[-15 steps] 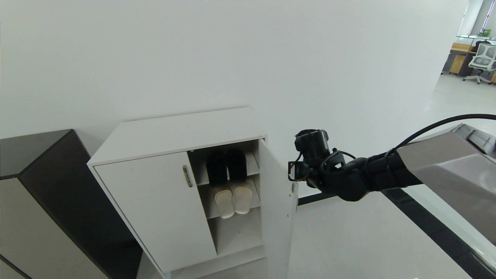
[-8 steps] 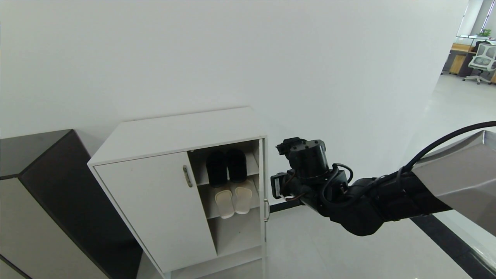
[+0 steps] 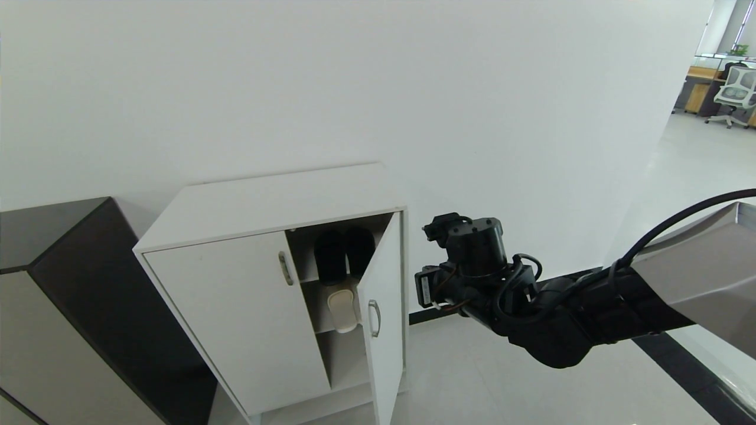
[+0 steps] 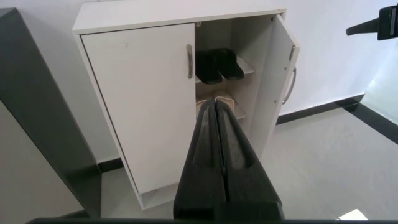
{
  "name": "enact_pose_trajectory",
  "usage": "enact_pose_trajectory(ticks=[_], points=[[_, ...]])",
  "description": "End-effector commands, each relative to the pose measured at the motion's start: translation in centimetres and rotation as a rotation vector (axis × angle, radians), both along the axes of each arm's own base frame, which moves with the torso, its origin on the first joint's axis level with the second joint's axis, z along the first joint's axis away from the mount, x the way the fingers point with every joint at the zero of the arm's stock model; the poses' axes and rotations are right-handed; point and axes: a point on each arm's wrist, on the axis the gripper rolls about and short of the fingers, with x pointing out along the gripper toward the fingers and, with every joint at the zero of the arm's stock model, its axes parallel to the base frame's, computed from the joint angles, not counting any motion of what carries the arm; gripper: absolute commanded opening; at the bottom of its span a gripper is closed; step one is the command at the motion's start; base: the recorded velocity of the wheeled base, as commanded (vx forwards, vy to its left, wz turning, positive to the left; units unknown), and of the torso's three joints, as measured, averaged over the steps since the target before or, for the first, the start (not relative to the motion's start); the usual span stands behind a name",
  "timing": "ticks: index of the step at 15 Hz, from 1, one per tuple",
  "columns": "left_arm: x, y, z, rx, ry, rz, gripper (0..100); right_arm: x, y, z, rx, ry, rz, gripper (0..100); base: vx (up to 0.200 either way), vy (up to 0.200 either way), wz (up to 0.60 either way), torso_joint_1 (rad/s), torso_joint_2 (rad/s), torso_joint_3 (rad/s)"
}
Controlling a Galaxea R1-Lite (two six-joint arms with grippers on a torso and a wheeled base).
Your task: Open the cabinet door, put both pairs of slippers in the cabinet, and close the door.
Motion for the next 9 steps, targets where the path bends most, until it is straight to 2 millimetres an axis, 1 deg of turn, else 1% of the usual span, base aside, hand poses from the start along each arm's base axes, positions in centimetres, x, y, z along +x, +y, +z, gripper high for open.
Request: enact_pose_trajectory(ticks=[1,2,9], points=[[0.01,0.0,0.0,0.0,0.001,0.0,0,-0.04,-0.04,-0.03,0.002,-0.005,0.001,0,0.0,0.0,0.0,0.0,0.0,0.0],[0.01,0.0,0.0,0.0,0.001,0.0,0,-0.05,-0.05,-0.05,-0.004,-0.008,0.003,0,0.0,0.0,0.0,0.0,0.0,0.0],[0.01,0.0,0.0,0.0,0.001,0.0,0,-0.07,-0.15,-0.33,-0.013,-0.004,0.003,0,0.0,0.0,0.6,0.002,0.0,0.0]])
